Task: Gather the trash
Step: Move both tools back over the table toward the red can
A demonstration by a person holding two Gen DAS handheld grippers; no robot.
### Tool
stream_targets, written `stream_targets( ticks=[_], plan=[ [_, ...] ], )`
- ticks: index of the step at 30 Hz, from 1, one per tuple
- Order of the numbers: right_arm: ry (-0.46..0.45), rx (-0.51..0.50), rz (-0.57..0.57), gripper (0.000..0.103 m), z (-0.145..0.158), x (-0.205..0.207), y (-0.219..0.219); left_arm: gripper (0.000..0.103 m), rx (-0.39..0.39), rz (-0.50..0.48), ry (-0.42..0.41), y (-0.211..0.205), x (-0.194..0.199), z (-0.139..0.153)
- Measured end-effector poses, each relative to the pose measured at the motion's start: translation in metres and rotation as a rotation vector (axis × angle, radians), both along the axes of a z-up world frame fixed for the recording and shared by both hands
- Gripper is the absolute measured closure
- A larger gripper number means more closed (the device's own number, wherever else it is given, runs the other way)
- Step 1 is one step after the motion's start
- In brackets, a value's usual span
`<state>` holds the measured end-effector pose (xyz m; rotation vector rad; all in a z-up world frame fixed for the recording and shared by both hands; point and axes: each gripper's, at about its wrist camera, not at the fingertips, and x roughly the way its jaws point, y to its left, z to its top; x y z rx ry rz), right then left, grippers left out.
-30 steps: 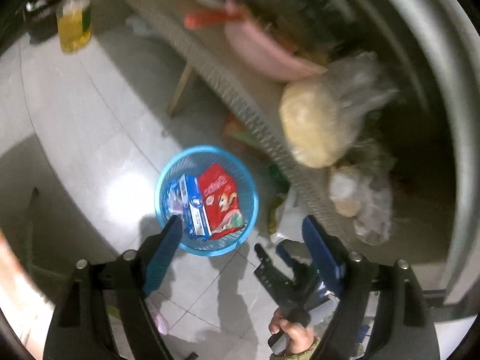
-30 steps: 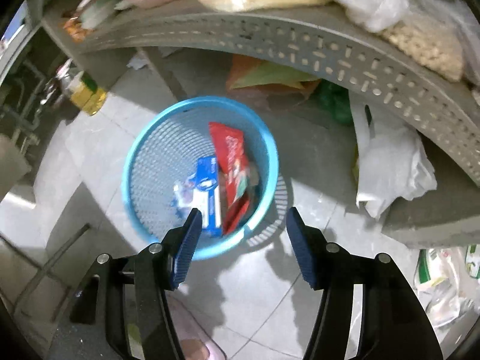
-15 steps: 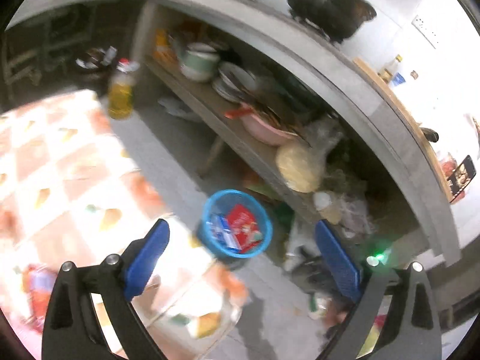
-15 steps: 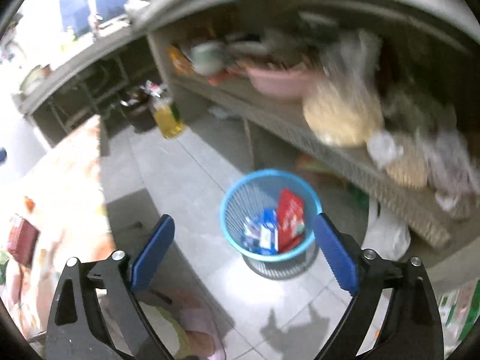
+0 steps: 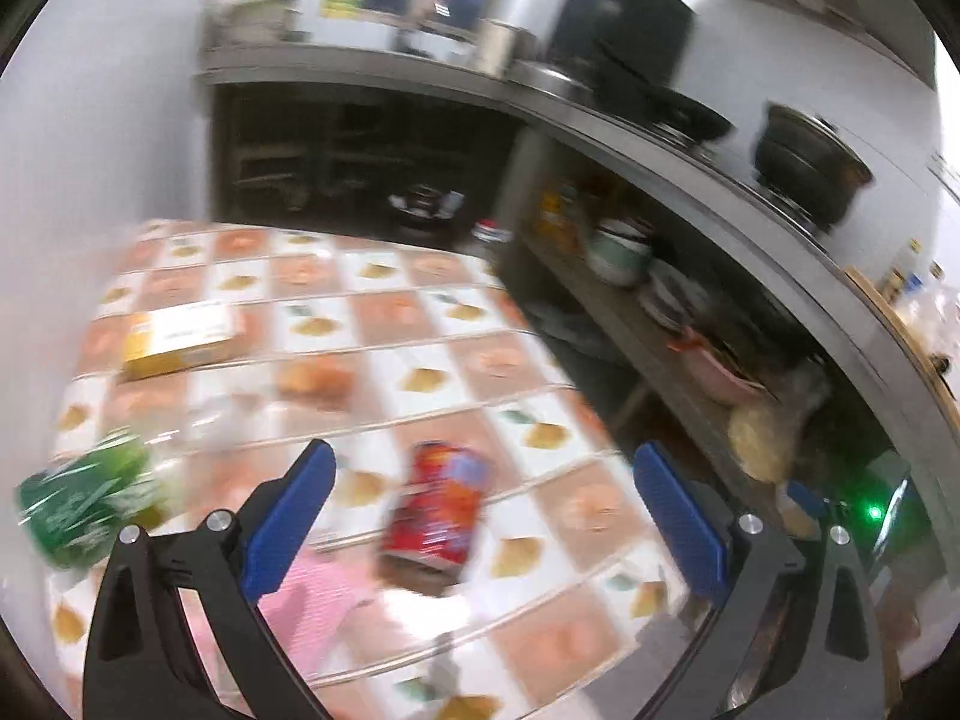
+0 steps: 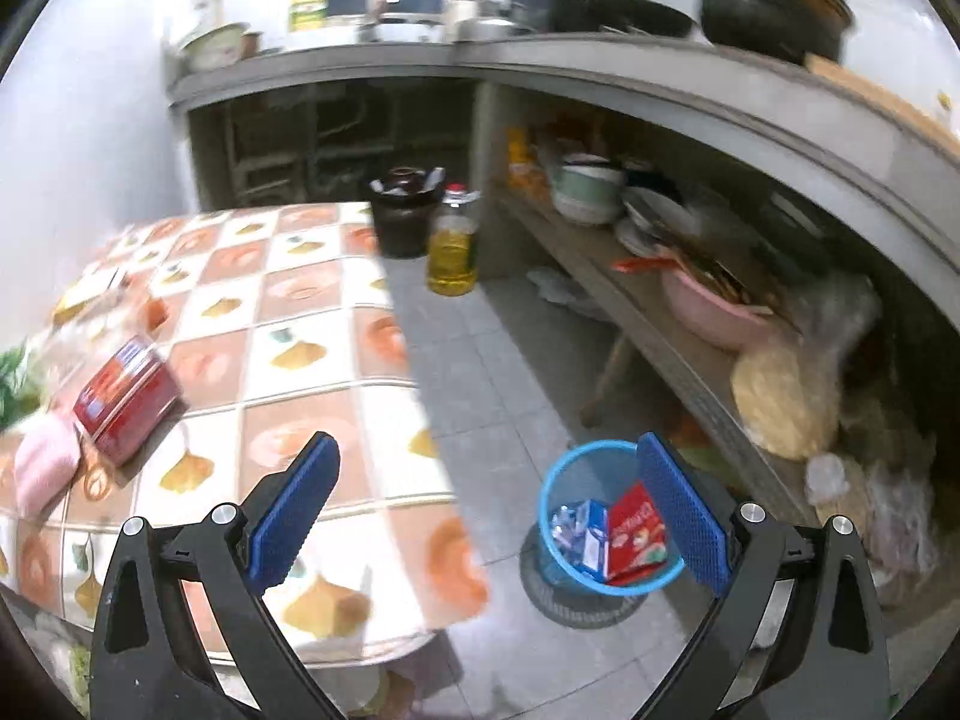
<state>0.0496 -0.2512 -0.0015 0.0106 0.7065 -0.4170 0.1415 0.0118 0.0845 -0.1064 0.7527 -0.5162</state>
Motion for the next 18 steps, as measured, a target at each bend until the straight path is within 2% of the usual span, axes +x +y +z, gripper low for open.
stream_targets(
  ticks=[3,6,8,12,15,18],
  plan=[
    [0.005,-0.056,0.073,0.008,-0.005,0.01,0.023,0.005,0.012,0.094,-0.031,0.038,-0.007,-0.003],
    [0.014,-0.044,0.146,0.008,0.0,0.021,0.044,0.005,-0.025,0.15,-0.005,0.07,-0.011,-0.01],
    [0.002,-0.002,0.194,0.008,0.003,0.025,0.05,0.005,-0.042,0.178,0.009,0.084,-0.014,-0.014],
    [-0.03,0.16,0.315,0.008,0.012,0.036,0.062,0.005,-0.061,0.228,0.017,0.108,-0.02,-0.019],
    [-0.047,0.265,0.367,0.008,0.014,0.043,0.071,0.005,-0.083,0.234,0.004,0.117,-0.025,-0.022],
    [-0.025,0.355,0.405,0.008,0.015,0.052,0.079,0.005,-0.074,0.206,0.009,0.118,-0.026,-0.032]
  ],
)
